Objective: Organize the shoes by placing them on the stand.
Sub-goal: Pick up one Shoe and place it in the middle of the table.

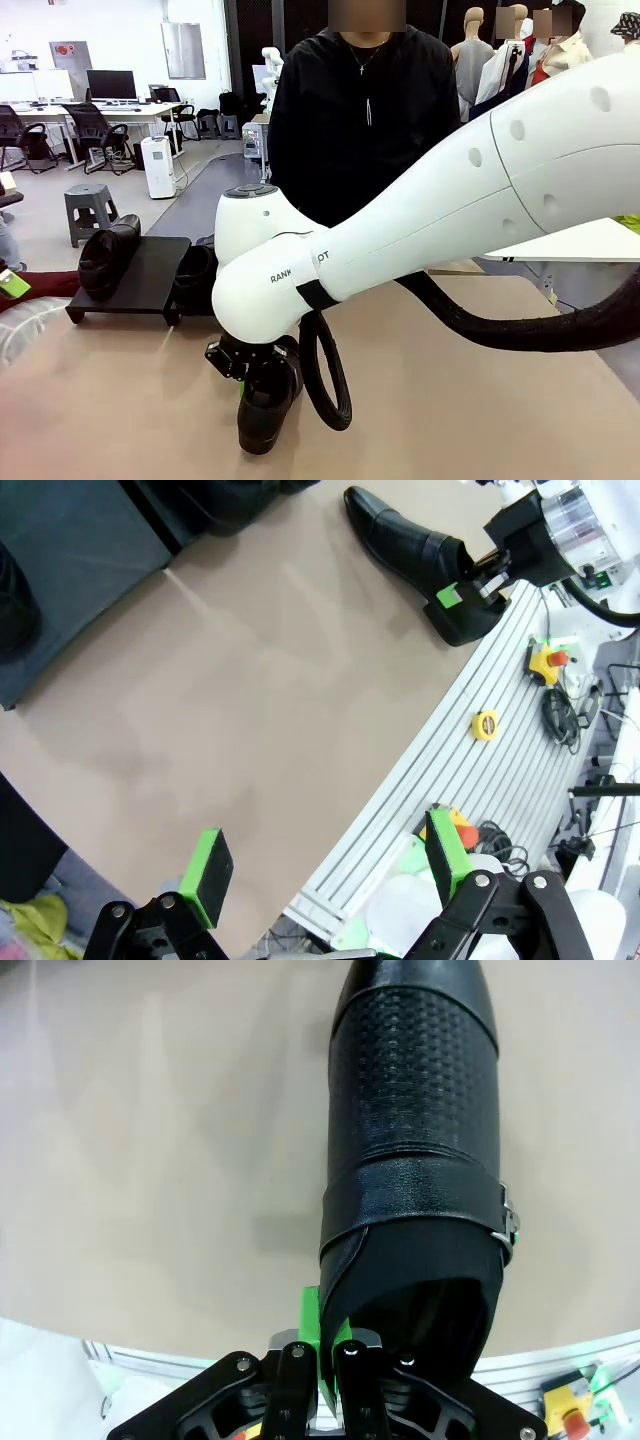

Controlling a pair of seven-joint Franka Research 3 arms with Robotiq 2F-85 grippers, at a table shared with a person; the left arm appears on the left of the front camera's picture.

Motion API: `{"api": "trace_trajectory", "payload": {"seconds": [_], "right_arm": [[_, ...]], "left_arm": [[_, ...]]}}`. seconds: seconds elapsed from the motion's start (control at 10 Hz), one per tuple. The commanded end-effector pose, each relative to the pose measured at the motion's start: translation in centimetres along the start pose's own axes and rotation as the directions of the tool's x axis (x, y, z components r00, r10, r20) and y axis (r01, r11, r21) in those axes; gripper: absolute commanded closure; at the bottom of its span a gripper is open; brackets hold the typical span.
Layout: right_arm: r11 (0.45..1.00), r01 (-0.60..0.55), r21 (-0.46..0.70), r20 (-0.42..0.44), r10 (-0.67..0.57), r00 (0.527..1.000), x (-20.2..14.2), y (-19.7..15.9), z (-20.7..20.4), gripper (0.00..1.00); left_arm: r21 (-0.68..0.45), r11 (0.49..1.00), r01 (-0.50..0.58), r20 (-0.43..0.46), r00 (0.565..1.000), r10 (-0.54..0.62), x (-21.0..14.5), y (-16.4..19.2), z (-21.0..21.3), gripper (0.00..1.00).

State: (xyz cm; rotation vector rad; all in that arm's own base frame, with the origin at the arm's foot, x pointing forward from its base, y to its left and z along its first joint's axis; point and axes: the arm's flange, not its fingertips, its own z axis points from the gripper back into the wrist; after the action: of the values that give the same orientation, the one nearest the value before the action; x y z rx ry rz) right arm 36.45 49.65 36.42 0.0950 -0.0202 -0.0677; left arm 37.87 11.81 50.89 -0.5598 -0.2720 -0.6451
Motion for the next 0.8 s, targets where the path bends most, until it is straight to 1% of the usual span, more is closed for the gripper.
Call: {"api": "trace_trajectory", "payload": {"seconds": [0.0,0.1,0.2,0.4,0.5,0.6,0.7], "right_arm": [[1.0,0.002,-0.005,-0.009,-0.002,1.0,-0.7,0.0,0.6,0.4],[1.0,-0.001,-0.019,-0.014,0.001,1.0,-0.9,-0.2,0.5,0.0],[1.0,-0.003,-0.029,-0.026,0.002,1.0,-1.0,-0.5,0.6,0.0],[0.999,-0.03,-0.023,-0.005,0.029,1.0,-2.2,-1.8,2.3,0.0],[0.995,-0.095,-0.007,0.026,0.095,0.995,-3.6,-3.4,4.8,0.0],[0.984,-0.174,0.025,0.065,0.172,0.983,-5.4,-6.8,8.4,0.0],[0.975,-0.214,0.058,0.098,0.208,0.973,-6.7,-11.2,11.7,0.0]], "left_arm": [[0.012,1.0,-0.009,0.004,1.0,0.009,-0.1,-0.2,-0.1,0.0],[0.012,1.0,-0.009,0.004,1.0,0.009,-0.1,-0.2,-0.1,0.0],[0.012,1.0,-0.009,0.004,1.0,0.009,-0.1,-0.2,-0.1,0.0],[0.012,1.0,-0.009,0.004,1.0,0.009,-0.1,-0.2,-0.1,0.0],[0.012,1.0,-0.009,0.004,1.0,0.009,-0.1,-0.2,-0.1,0.0],[0.012,1.0,-0.009,0.004,1.0,0.009,-0.1,-0.2,-0.1,0.0],[0.012,1.0,-0.009,0.004,1.0,0.009,-0.1,-0.2,-0.1,0.0]]}}
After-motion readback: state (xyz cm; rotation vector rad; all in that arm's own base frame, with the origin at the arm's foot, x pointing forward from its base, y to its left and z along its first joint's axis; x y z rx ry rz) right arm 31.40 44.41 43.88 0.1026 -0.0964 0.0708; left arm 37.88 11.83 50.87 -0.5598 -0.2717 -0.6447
